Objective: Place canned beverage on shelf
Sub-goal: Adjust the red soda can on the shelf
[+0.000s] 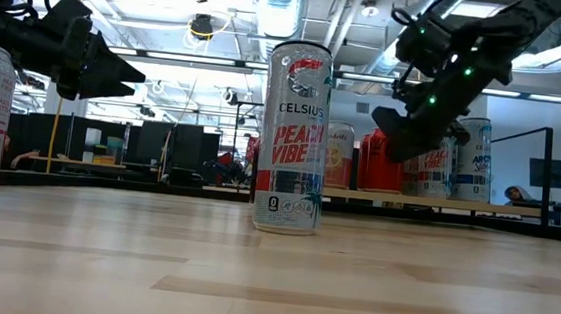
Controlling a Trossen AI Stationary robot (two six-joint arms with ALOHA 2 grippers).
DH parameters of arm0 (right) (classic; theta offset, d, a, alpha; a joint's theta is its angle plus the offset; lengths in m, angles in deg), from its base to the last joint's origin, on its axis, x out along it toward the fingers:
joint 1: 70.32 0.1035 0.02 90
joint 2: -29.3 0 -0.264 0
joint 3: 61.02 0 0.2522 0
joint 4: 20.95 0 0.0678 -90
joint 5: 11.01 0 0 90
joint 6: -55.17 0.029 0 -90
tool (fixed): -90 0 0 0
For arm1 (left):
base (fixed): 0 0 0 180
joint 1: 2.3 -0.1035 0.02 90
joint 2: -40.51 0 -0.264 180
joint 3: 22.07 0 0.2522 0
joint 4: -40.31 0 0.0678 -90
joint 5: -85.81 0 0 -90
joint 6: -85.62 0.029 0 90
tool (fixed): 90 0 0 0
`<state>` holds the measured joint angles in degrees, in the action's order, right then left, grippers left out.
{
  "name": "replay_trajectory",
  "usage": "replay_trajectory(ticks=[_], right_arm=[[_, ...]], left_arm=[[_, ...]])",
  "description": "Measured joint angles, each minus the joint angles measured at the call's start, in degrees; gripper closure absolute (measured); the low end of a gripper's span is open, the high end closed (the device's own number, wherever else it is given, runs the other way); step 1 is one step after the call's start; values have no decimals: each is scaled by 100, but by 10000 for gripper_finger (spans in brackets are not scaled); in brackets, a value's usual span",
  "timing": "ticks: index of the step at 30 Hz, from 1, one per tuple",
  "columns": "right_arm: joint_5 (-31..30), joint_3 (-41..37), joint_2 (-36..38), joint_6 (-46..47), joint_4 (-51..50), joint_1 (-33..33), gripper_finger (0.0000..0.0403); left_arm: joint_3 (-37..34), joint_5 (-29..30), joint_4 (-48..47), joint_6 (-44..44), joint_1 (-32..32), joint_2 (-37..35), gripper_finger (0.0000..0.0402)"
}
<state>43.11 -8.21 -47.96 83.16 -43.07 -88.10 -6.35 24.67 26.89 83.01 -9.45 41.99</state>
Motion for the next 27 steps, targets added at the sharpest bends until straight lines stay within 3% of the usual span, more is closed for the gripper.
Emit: replay_trajectory(ticks=[27], right_arm=[[-43, 2, 7, -149, 306, -264, 378]], left_arm=[[-1, 0, 0, 0, 0, 0, 40]])
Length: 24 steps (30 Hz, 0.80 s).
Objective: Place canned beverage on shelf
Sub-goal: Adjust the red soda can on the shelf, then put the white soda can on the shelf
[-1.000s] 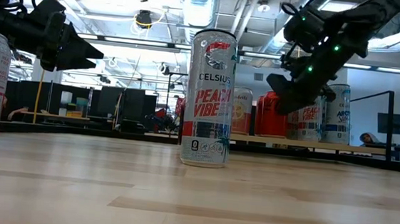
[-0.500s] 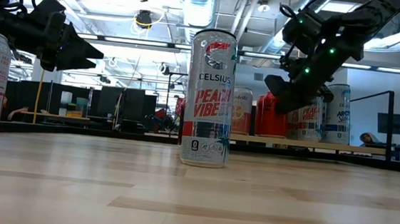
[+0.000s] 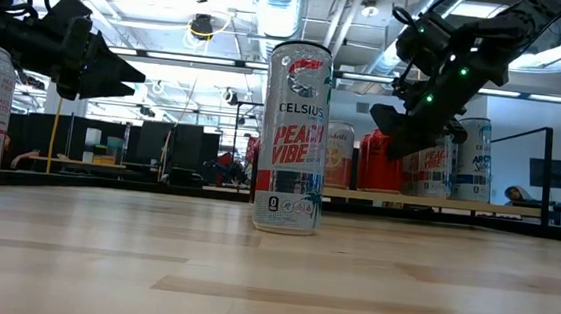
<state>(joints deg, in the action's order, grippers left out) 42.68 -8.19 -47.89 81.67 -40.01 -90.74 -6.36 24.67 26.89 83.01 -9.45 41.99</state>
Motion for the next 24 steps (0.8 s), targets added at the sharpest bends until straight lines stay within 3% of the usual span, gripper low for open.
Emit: replay_trajectory(ticks=[10, 18, 24], right_arm=[[85, 276, 158, 98, -513, 600, 378], [144, 1381, 184, 146, -1088, 1533, 378], [144, 2555, -282, -327, -1064, 2073, 378]], left_arm=[[0, 2, 0, 1, 1, 0, 40], [0, 2, 0, 0, 0, 0, 40], [1, 0, 0, 0, 0, 2, 40]])
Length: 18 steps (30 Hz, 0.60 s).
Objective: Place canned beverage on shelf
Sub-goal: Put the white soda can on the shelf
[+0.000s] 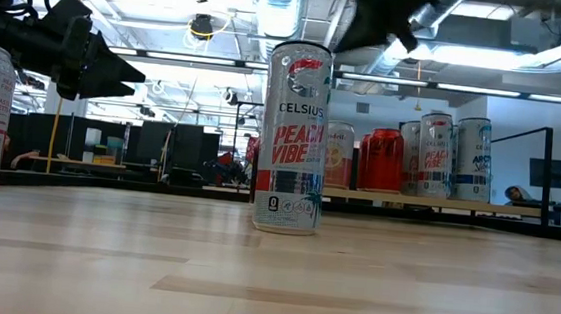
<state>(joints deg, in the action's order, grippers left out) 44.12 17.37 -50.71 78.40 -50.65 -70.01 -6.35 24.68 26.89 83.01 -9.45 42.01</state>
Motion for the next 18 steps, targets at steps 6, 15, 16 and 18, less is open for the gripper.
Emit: replay_trajectory(ticks=[6, 15, 16, 18], right_arm=[[107, 1405, -994, -794, -249, 241, 378], [1704, 3331, -2694, -1443, -433, 431, 378], [1785, 3513, -2885, -1506, -415, 470, 378], [1951, 3876, -3275, -1602, -424, 536, 378]], left_arm=[[-2, 2, 0, 0, -1, 0, 40], [0, -2, 0, 0, -1, 0, 40], [0, 0, 0, 0, 1, 0, 40], [0, 2, 0, 0, 0, -2, 40]])
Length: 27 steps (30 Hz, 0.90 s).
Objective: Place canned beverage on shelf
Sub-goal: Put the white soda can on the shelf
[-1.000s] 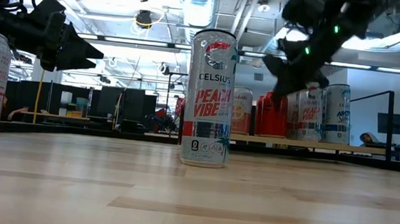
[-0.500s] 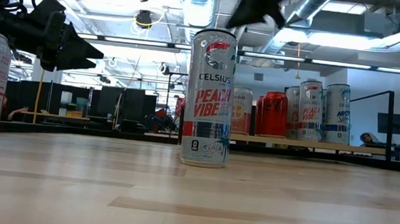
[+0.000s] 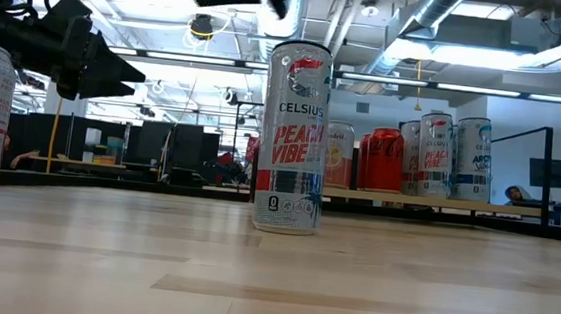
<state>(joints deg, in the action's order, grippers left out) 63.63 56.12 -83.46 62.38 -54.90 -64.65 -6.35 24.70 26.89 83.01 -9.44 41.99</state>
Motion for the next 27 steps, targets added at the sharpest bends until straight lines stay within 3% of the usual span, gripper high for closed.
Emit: replay_trajectory(ticks=[5, 13, 18, 27], right_arm=[[533, 962, -905, -23, 82, 20, 378], [2080, 2475, -2187, -18, 459, 60, 378], [2178, 3173, -2888, -24, 944, 235, 378], [2305, 3094, -3291, -125, 2218, 440, 374]], left_arm=[[-1, 0, 0, 0, 1, 2, 40], [-2, -2, 0, 0, -1, 2, 40], [0, -1, 0, 0, 0, 2, 40], [-2, -3, 1, 1, -1, 2, 40]])
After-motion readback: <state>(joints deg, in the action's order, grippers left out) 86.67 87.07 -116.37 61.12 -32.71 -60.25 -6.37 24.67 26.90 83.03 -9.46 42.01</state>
